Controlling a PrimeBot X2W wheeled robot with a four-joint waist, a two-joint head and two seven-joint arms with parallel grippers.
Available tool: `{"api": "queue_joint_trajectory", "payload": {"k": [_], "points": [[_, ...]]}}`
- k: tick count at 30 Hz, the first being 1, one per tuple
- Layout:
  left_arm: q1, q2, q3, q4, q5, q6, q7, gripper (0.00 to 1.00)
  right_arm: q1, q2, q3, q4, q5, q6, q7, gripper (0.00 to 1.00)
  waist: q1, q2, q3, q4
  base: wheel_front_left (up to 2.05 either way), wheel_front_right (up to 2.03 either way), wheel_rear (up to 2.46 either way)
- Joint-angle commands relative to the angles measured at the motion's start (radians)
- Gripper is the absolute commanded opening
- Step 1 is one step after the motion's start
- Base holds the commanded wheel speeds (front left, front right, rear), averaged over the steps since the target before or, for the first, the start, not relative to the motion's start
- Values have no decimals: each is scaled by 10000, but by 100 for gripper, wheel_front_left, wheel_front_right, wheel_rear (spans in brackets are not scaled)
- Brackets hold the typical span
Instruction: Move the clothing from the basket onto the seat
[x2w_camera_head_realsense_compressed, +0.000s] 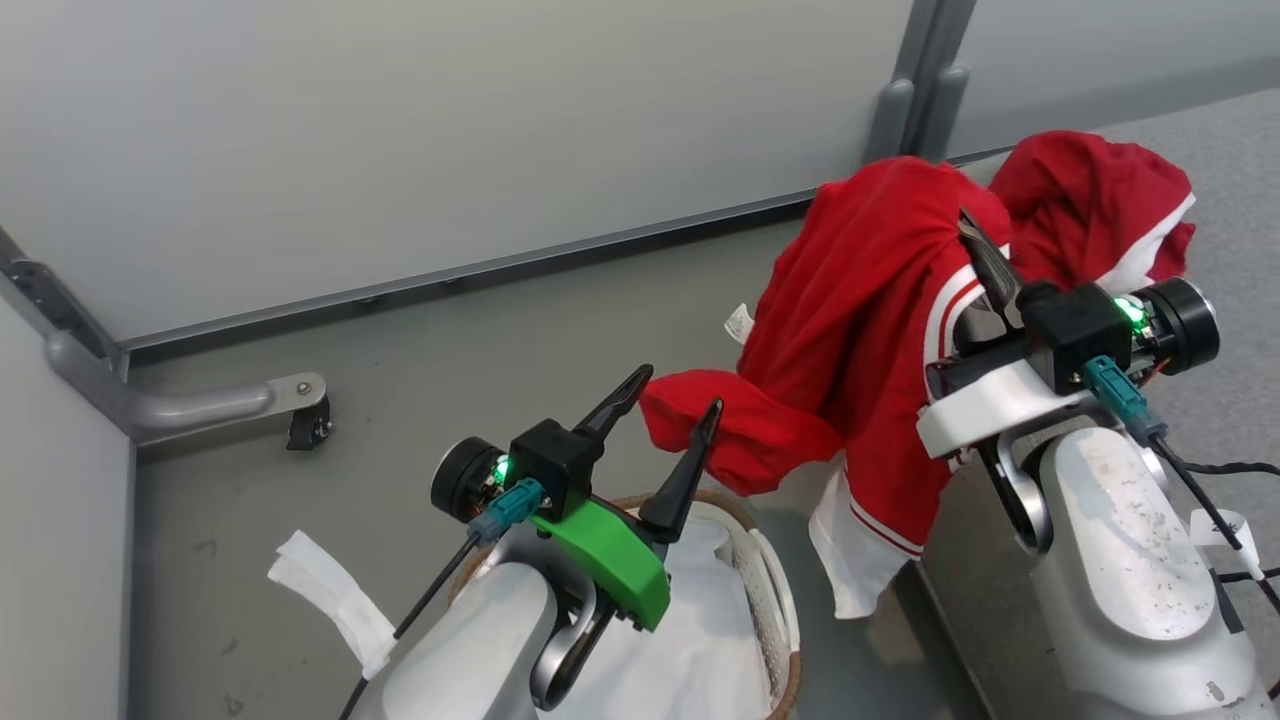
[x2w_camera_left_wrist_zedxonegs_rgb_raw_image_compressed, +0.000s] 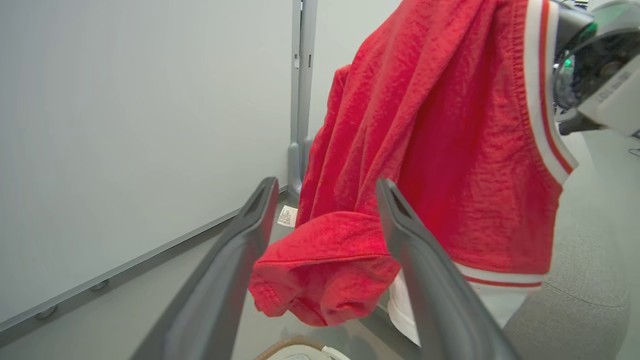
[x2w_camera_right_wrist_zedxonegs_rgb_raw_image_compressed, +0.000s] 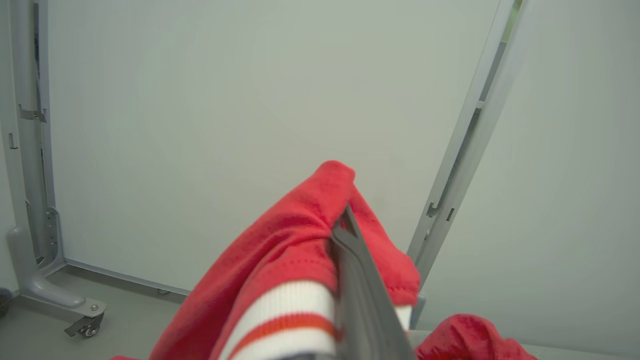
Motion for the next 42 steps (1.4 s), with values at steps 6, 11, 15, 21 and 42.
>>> {"api": "queue_joint_trajectory", "payload": {"k": [6,11,15,21,42], "points": [[290,-9,-77,-68,173,-25,-2,100,356,-290,-224,-348,-63,-14,-19,0,0,0,267,-1021,0,0,0],[286,-16,-151,-47,223,-25,-3,100,527,-432,-351,-538,-62,-14,-21,0,0,0,447,-1578,0,0,0],[174,-21,-231,11,294,-25,-3,100,613,-461,-484,-650,-54,-14,-21,0,0,0,614,-1951,0,0,0],[-15,-23,-364,53,389,-25,-3,100,575,-433,-649,-757,8,-14,-19,0,0,0,859,-2245,0,0,0],[-556,177,-429,-102,720,-25,-3,100,-3019,-2387,-2268,-1391,-618,-14,-19,0,0,0,2002,-1894,0,0,0]]}}
